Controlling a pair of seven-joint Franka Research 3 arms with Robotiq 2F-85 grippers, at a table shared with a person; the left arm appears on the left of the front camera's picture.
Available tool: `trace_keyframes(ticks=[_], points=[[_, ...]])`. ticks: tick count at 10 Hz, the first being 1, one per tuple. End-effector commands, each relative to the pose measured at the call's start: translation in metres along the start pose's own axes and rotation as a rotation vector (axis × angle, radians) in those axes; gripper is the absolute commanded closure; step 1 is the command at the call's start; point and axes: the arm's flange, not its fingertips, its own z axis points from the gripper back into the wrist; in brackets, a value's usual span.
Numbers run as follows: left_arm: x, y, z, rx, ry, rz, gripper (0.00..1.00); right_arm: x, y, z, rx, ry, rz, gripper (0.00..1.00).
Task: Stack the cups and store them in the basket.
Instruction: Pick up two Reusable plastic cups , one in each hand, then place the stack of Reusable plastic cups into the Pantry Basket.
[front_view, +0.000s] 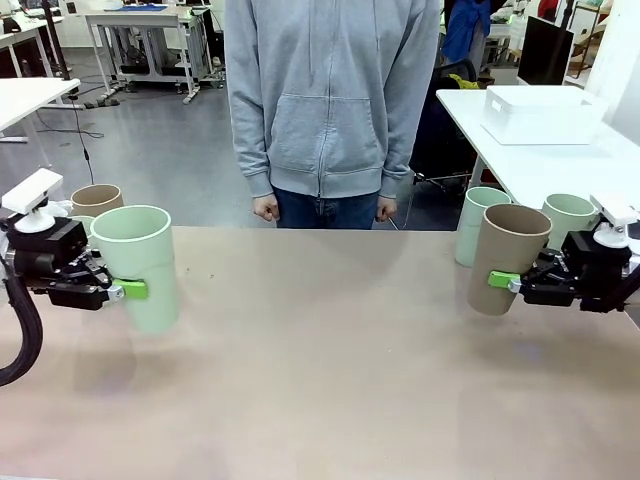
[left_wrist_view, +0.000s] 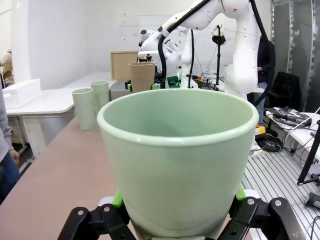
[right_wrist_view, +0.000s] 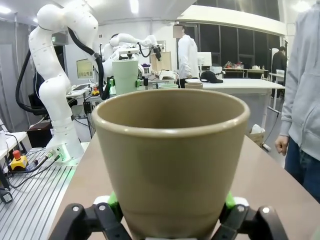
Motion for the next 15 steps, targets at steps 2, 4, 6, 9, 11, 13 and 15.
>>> trace_keyframes(ticks=[2, 4, 6, 9, 11, 13, 15], points=[[0.005, -0.044, -0.034, 0.041, 0.003, 0.015, 0.13, 0.000, 0.113, -0.012, -0.030, 0.001, -0.027, 0.16], [0.001, 0.004, -0.008, 0.004, 0.010, 0.008, 0.13, 0.000, 0.000, 0.000, -0.002, 0.003, -0.005, 0.16], [0.001, 0.004, -0.008, 0.004, 0.010, 0.008, 0.13, 0.000, 0.000, 0.000, -0.002, 0.003, -0.005, 0.16], [0.001, 0.004, -0.008, 0.004, 0.010, 0.008, 0.13, 0.000, 0.000, 0.000, -0.002, 0.003, -0.005, 0.16], [0.001, 0.004, -0.008, 0.004, 0.010, 0.008, 0.13, 0.000, 0.000, 0.000, -0.002, 0.003, -0.005, 0.16], [0.001, 0.004, -0.008, 0.004, 0.010, 0.008, 0.13, 0.000, 0.000, 0.000, -0.002, 0.003, -0.005, 0.16], [0.001, 0.004, -0.008, 0.004, 0.010, 0.008, 0.13, 0.000, 0.000, 0.000, -0.002, 0.003, -0.005, 0.16]])
